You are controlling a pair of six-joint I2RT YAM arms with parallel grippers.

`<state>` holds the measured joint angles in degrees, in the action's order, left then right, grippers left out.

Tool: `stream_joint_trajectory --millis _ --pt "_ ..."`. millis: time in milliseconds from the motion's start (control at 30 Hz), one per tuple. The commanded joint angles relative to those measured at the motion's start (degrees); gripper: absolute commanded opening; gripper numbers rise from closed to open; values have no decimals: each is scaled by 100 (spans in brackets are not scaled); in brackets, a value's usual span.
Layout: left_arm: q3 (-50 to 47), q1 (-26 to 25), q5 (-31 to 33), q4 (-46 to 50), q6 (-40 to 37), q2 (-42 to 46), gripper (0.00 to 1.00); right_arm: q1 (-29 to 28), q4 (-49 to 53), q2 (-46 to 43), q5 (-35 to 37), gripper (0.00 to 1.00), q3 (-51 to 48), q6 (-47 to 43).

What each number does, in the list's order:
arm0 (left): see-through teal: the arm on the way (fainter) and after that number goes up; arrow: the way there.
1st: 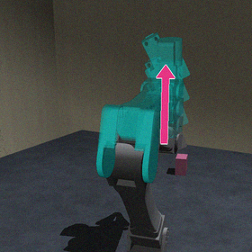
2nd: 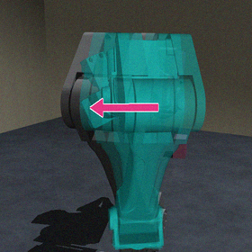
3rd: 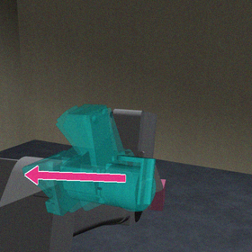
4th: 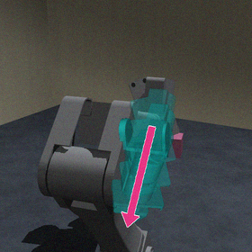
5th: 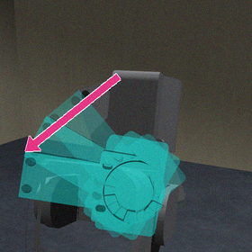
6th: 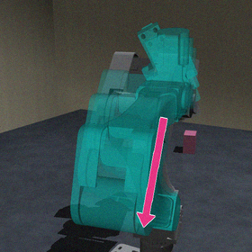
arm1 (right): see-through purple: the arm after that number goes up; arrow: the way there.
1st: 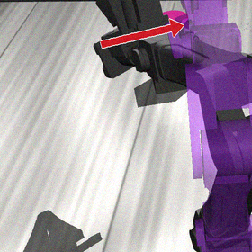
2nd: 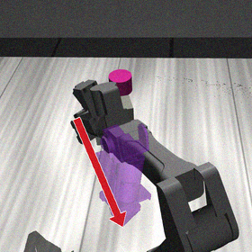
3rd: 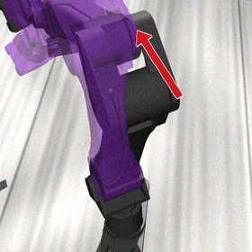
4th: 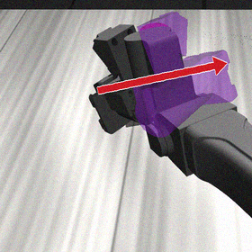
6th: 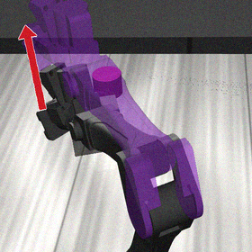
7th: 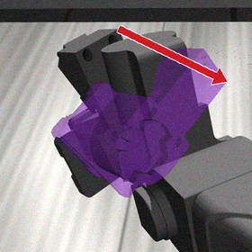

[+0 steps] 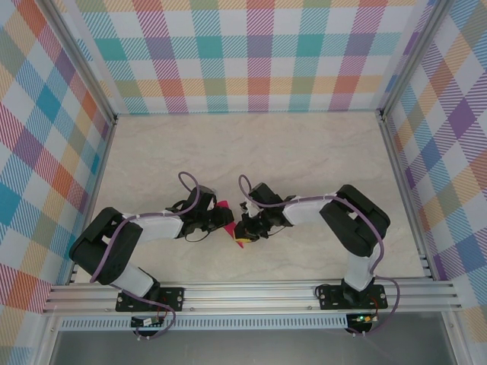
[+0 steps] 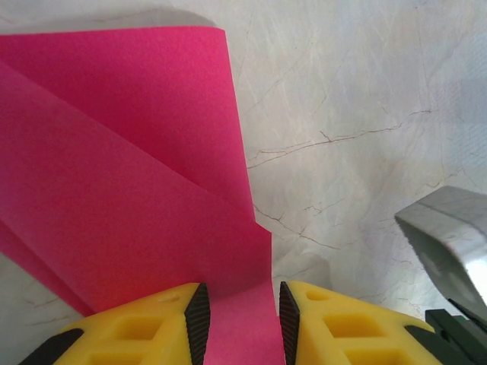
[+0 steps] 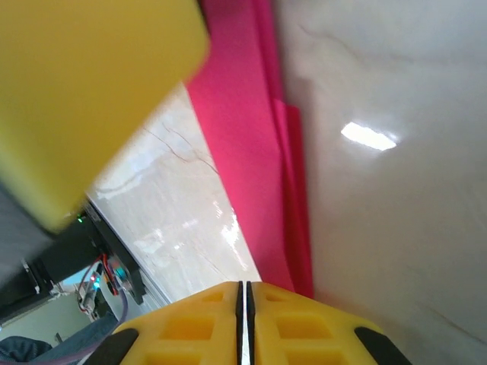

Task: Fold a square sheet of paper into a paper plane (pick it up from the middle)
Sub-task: Fold the wing for the fifth time at the center of the table.

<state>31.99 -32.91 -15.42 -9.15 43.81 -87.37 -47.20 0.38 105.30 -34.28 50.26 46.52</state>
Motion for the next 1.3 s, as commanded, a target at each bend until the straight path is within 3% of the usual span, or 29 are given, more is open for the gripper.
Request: stream_joint_trajectory --millis 0,400,667,800,900,1067,1267 --pt "-105 47 210 529 -127 -263 34 13 526 55 -236 13 -160 -405" --pt "-96 41 178 553 -145 -307 34 9 1417 -95 -7 14 -34 -699" --pt "-46 47 93 642 -198 -337 34 9 1056 -714 479 10 168 -345" --pt "34 40 64 659 -211 -420 34 9 -2 -457 267 0 111 383" --pt "38 44 58 651 -193 -430 34 -32 -245 -153 93 0 318 569" --pt "36 42 62 679 -191 -399 34 -44 218 199 361 0 585 446" --pt "9 47 110 687 -197 -399 33 -44 657 250 413 0 189 277"
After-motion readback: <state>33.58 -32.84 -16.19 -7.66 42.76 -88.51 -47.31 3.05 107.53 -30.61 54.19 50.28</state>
